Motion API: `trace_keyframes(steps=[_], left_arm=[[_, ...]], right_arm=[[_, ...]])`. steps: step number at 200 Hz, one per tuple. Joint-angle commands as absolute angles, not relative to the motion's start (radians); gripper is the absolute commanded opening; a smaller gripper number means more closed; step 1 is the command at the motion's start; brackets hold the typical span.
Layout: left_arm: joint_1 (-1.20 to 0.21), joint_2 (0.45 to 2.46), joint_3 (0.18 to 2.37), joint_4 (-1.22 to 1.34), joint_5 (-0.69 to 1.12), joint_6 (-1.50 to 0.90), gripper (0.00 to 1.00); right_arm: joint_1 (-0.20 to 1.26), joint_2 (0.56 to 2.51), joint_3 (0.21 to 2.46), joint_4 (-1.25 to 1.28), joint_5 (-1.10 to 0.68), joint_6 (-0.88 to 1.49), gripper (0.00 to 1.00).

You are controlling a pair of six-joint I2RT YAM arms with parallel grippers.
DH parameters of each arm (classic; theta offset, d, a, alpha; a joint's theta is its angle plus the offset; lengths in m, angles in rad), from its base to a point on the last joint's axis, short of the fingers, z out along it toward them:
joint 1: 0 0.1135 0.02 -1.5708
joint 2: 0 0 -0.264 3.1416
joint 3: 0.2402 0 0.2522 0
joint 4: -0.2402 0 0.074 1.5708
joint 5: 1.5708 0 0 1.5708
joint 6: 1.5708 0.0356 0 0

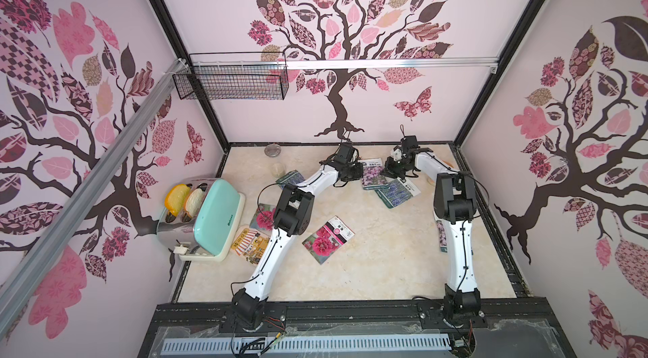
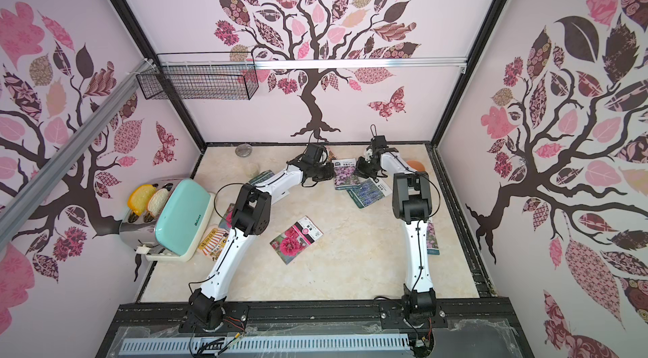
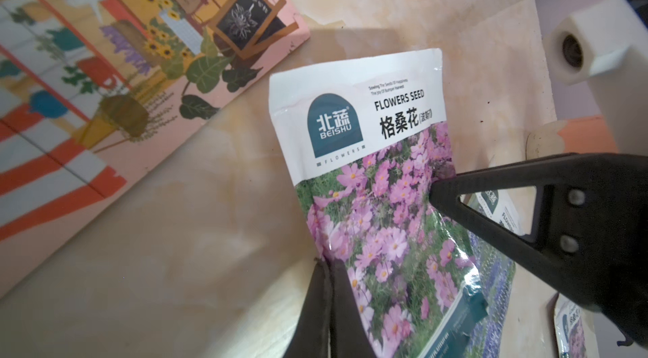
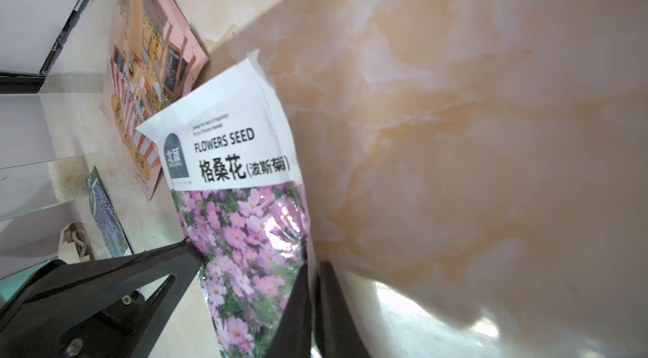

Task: Arrange the seed packets in a row
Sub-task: Pick up the seed packet from the center of the board, then place the seed packet at the center of the board.

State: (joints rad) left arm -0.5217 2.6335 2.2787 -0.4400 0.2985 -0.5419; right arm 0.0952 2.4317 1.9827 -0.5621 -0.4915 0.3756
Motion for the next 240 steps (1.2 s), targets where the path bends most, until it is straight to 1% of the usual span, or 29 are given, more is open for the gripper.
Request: trace_keyframes(steps=[1,35,73,101,112,126,138,176,194,221,240], left_arm=[[-0.533,2.557,2.278,-0.447,0.329,-0.490,0.00],[-0.559,2.483,2.240,-0.485,0.351,-0.473,0.00],[-0.648,2.412,2.208,-0.566,0.349,-0.449,0.00],[-0.733,2.330,2.077,-0.544,0.307,-0.483,0.00],[-0.773,2.292,1.997,-0.484,0.261,-0.529,0.00],[-0.828,2.257,1.912,-0.428,0.263,-0.572,0.00],[-0.872,2.245,1.887,-0.429,0.242,-0.573,0.00],[-0.965,2.242,1.840,-0.429,0.216,-0.589,0.00],[-0.991,2.241,1.807,-0.417,0.207,-0.604,0.00],[-1.019,2.239,1.755,-0.371,0.186,-0.635,0.00],[-1.026,2.272,1.784,-0.386,0.185,-0.630,0.00]], right_arm=[[0.104,2.373,1.982,-0.571,-0.489,0.362,0.10],[0.104,2.262,1.898,-0.599,-0.468,0.367,0.09],[0.104,2.030,1.615,-0.577,-0.403,0.385,0.08],[0.090,1.864,1.412,-0.613,-0.331,0.368,0.08],[0.074,1.806,1.329,-0.617,-0.321,0.372,0.08],[0.047,1.738,1.229,-0.608,-0.317,0.387,0.08],[0.032,1.693,1.160,-0.607,-0.306,0.393,0.08],[0.021,1.560,1.005,-0.623,-0.270,0.394,0.08],[0.018,1.513,0.972,-0.638,-0.249,0.396,0.09],[0.010,1.496,0.963,-0.671,-0.189,0.391,0.10],[0.005,1.502,0.955,-0.665,-0.187,0.391,0.10]])
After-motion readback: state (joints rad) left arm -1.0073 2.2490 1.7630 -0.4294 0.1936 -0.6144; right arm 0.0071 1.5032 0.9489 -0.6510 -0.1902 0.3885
